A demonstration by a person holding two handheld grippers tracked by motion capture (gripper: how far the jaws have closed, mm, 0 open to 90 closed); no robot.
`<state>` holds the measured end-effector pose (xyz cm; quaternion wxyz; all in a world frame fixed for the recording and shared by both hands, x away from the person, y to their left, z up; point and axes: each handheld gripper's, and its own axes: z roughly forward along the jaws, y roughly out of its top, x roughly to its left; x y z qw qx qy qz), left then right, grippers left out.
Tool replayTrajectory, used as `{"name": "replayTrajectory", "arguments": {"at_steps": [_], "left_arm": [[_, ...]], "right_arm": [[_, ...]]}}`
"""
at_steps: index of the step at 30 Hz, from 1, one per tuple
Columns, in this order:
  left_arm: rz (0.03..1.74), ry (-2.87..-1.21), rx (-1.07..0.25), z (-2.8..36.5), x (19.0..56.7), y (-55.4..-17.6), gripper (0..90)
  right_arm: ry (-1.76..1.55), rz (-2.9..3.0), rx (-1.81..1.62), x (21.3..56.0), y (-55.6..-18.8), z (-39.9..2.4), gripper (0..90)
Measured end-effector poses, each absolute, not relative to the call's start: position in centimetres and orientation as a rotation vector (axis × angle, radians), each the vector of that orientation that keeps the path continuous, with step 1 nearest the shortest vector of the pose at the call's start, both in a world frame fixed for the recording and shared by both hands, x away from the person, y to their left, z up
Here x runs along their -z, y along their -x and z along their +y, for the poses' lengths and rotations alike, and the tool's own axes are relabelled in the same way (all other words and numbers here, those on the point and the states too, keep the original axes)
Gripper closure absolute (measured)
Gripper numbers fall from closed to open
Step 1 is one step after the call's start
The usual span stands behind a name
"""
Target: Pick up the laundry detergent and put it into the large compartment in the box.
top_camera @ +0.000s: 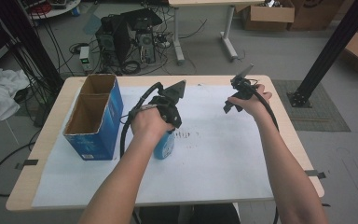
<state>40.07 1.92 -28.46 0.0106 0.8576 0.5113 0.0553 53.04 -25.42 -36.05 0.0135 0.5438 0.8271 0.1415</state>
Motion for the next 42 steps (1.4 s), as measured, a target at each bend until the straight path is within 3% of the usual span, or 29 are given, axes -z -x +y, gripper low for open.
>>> {"name": "replayTrajectory", "arguments": {"at_steps": [22,34,42], "left_arm": [[1.558,-2.702,-0.055,2.5,27.5,-40.4,38.1],[1.592,-2.674,-0.011,4.8,22.3,-40.8,38.2],[1.699,-2.556,0.003,7.5,18.0,-41.0,38.2]], "right_arm": [[-1.695,2.576,-0.43,36.0,-53.0,-25.6,16.9],[-1.698,2.572,-0.433,36.0,-53.0,-25.6,16.9],[-1.698,2.574,-0.435,36.0,-53.1,-25.7,16.9]]}}
